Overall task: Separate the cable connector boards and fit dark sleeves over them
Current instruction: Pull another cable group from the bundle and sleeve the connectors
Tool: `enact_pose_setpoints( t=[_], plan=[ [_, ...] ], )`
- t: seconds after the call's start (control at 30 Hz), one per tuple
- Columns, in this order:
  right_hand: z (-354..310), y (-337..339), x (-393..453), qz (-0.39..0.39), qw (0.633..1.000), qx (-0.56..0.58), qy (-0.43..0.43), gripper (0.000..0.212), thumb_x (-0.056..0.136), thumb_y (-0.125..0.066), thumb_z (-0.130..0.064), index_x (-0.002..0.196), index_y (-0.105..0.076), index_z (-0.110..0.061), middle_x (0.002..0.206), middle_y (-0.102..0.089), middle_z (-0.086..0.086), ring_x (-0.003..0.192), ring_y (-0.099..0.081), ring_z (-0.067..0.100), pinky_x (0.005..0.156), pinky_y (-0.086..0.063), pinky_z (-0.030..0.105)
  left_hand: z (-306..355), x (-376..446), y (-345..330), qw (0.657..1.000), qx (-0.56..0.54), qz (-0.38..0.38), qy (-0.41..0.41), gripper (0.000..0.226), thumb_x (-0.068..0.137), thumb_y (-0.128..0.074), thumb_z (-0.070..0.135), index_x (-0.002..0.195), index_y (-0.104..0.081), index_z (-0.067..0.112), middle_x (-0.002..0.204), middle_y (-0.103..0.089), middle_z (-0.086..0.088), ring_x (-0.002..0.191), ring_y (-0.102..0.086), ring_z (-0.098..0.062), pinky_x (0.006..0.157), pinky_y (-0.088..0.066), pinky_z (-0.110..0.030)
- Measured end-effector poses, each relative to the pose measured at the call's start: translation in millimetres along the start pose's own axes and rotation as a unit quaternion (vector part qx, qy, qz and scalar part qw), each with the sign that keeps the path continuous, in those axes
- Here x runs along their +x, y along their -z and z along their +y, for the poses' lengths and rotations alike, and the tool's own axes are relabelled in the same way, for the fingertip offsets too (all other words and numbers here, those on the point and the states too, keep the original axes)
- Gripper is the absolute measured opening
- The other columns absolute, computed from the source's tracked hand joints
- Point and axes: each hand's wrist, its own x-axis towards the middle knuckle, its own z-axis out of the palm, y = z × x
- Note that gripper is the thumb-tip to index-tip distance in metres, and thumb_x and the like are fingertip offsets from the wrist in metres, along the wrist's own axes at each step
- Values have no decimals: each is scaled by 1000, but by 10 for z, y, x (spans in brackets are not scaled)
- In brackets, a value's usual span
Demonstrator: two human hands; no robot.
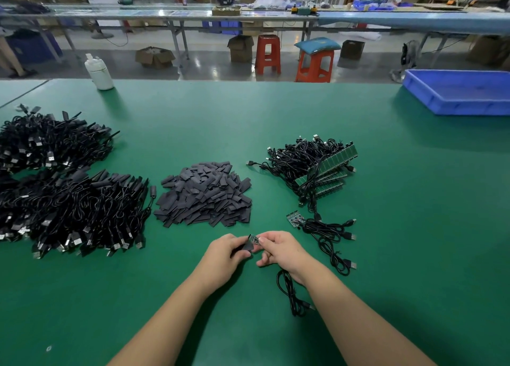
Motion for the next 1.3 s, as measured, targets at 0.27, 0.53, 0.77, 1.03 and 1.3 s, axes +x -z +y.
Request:
enact_pose_setpoints(
  t=[0.27,0.53,0.77,1.03,1.3],
  plan=[
    [24,38,32,5,1000,22,-5,21,103,-51,-16,108,-64,0,77,-58,11,56,-60,14,77,-61,37,-75,-37,154,997,-3,80,-14,20,89,-71,21,108,-75,19,101,-72,8,93,-62,-3,83,-37,-2],
    [18,32,30,-10,1000,10,-6,20,102,-53,-18,100,-66,-3,66,-56,3,53,-60,13,74,-61,35,-68,-15,113,997,7,78,-29,23,87,-72,23,110,-75,23,102,-73,12,91,-63,-1,87,-45,-14],
    [9,28,31,-17,1000,-1,-5,21,103,-50,-15,105,-64,1,62,-57,0,51,-57,12,66,-58,28,-94,33,103,998,8,64,-20,26,86,-74,22,113,-74,22,105,-74,10,92,-61,2,82,-34,3],
    [82,-17,90,-30,998,-53,8,14,103,-50,-10,103,-64,-10,70,-59,1,45,-51,6,67,-60,33,-144,53,162,998,57,12,-22,26,88,-71,23,115,-72,22,107,-73,11,92,-62,2,78,-35,2],
    [84,-27,91,-27,997,-69,10,14,102,-51,-11,106,-64,-11,71,-60,1,47,-53,6,73,-62,36,-113,61,190,999,45,8,-8,16,88,-71,19,103,-76,23,89,-73,15,71,-54,19,68,-37,3]
  ],
)
